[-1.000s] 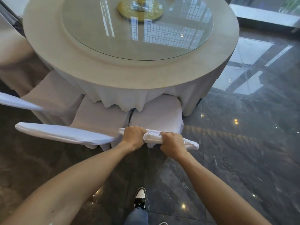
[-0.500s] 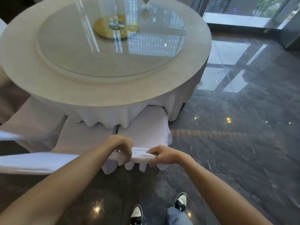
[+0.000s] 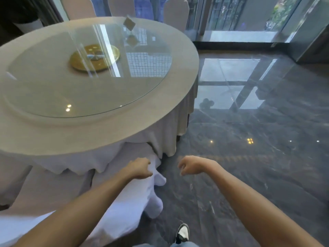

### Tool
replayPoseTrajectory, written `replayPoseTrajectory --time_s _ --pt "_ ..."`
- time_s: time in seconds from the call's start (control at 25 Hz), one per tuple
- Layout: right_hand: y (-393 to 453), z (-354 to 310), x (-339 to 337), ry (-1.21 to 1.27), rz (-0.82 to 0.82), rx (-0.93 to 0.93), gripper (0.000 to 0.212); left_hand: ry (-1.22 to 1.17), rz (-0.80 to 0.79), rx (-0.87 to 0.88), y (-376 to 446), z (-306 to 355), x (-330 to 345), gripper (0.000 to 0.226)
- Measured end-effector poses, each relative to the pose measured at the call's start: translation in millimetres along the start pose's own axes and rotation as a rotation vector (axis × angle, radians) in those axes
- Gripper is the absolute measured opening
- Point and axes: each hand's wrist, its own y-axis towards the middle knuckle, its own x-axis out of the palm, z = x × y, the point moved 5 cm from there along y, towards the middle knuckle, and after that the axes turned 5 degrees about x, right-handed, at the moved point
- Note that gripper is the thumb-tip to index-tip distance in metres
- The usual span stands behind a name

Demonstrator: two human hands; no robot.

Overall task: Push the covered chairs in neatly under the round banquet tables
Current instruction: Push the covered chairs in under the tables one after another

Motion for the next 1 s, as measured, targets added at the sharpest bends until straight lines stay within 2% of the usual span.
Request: replayPoseTrajectory --time_s 0.08,0.2,0.36,0.48,0.64,0.76,1.0 --pt "4 48 -43 -0.050 0.038 0.044 0.039 -0.007 0.060 -0.001 27 41 -26 0.061" --pt "14 95 -105 -0.073 0.080 0.056 0.046 -0.079 0.135 0.023 68 90 -69 0.077" --pt "40 144 -201 -0.098 0.131 0.004 0.059 0.039 0.247 0.038 147 143 -138 0.089" --pt "75 182 -291 -0.126 0.198 0.005 0.062 0.004 0.274 0.057 226 168 -201 0.096" --pt "126 233 -437 -0.169 0.288 0.028 0.062 0.048 0.362 0.068 346 200 -308 0.075" --pt "167 264 -536 -0.174 0.322 0.024 0.059 0.039 0.340 0.059 420 228 -383 0.073" --pt "234 315 -714 -0.200 0.674 -0.101 0.052 0.067 0.592 0.011 543 282 -528 0.079"
